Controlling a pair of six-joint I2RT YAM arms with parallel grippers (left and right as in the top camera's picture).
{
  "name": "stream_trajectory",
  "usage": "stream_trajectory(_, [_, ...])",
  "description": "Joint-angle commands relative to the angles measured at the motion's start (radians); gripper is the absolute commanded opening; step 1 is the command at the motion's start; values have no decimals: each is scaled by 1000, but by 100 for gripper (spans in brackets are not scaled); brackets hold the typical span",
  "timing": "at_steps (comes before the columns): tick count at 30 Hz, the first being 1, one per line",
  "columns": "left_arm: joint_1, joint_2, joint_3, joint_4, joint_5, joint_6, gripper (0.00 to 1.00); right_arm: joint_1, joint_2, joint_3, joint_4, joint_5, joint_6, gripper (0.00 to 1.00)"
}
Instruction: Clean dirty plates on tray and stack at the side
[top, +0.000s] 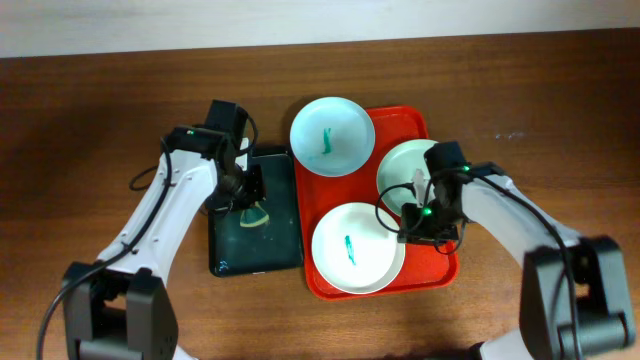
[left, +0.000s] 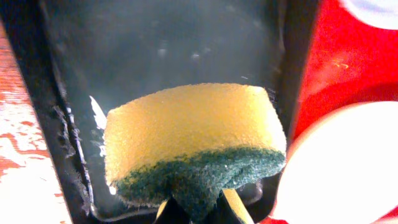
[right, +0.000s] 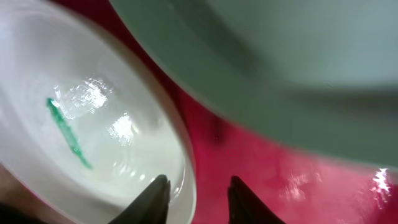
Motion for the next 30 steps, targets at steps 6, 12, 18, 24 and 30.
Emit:
stream_trajectory(6, [-115, -19, 14, 54, 106, 14, 0, 25, 97, -4, 82, 39, 137, 4])
stream_trajectory(12, [-257, 35, 13, 206, 107, -35, 0, 25, 97, -4, 86, 55, 207, 4])
stream_trajectory(18, [-410, 195, 12, 373, 106, -52, 0, 25, 97, -4, 83, 56, 203, 4])
stream_trajectory(24, [-452, 358, 12, 429, 129, -98, 0, 25, 97, -4, 81, 55, 203, 5])
stream_trajectory(30, [-436, 396, 19, 319, -39, -130, 0, 25, 97, -4, 74, 55, 203, 4])
